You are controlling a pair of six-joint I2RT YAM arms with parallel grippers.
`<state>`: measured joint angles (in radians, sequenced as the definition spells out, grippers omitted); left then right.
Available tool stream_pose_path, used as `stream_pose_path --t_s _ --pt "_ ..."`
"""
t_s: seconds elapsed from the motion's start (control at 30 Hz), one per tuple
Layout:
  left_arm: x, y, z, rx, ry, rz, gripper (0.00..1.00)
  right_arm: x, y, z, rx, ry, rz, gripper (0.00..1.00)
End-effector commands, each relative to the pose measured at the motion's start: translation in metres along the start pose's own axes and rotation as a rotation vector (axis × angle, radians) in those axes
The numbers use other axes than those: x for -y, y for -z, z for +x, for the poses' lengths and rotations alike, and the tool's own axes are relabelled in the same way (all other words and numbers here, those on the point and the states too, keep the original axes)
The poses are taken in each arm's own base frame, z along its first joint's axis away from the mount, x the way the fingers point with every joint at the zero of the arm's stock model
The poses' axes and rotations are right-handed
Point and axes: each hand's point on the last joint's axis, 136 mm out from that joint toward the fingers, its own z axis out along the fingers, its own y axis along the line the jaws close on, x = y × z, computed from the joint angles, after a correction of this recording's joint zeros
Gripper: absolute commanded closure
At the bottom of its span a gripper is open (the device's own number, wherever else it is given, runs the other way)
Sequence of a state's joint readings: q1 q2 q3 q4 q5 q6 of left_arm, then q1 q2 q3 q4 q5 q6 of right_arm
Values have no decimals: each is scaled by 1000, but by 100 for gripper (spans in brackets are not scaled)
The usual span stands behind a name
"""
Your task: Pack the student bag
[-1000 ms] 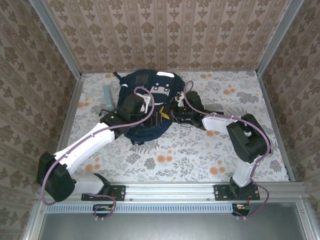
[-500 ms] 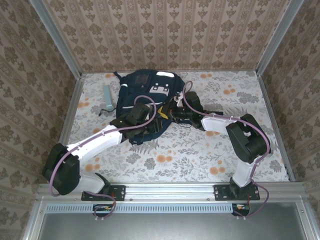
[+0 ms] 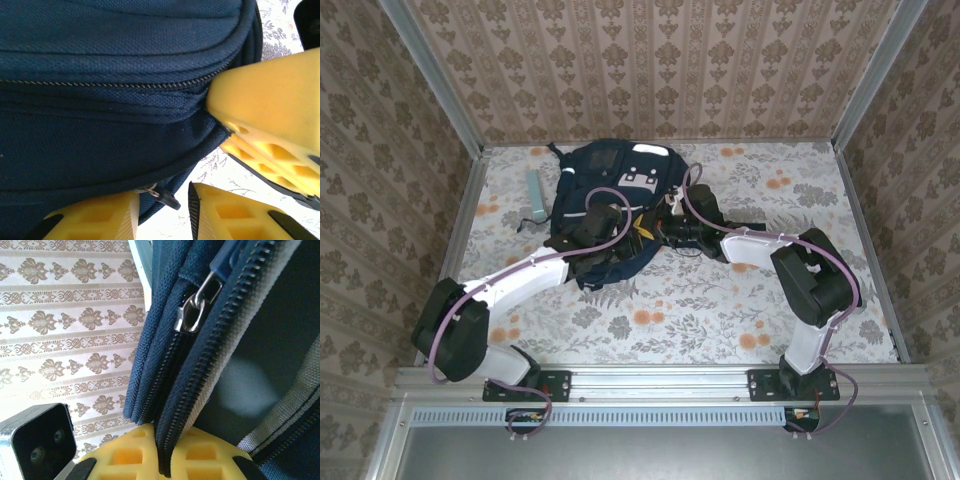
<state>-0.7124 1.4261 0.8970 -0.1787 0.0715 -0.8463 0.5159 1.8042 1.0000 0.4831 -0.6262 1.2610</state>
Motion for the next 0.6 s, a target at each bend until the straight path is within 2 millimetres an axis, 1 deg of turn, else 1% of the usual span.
stream_pose_path --t_s 0.0,0.23,0.27,0.43,0.47,0.53,0.57 --pt "-13 -4 -2 22 43 -46 69 -27 -6 3 -16 67 -69 91" --pt "-21 -4 0 30 68 -79 69 -24 -8 3 -14 69 -52 91" --pt "-23 -4 2 26 72 -84 70 -24 -8 3 -12 68 -48 92" --pt "-21 -3 3 22 81 -68 84 -22 -8 1 -2 73 -29 92" --pt "-21 -2 4 19 81 -65 85 -21 -8 1 -2 72 -26 92" --pt "-20 -2 5 15 80 -59 85 -22 -8 0 1 75 -26 92" --pt "-20 -2 5 13 79 -56 83 -22 -8 0 1 75 -26 92"
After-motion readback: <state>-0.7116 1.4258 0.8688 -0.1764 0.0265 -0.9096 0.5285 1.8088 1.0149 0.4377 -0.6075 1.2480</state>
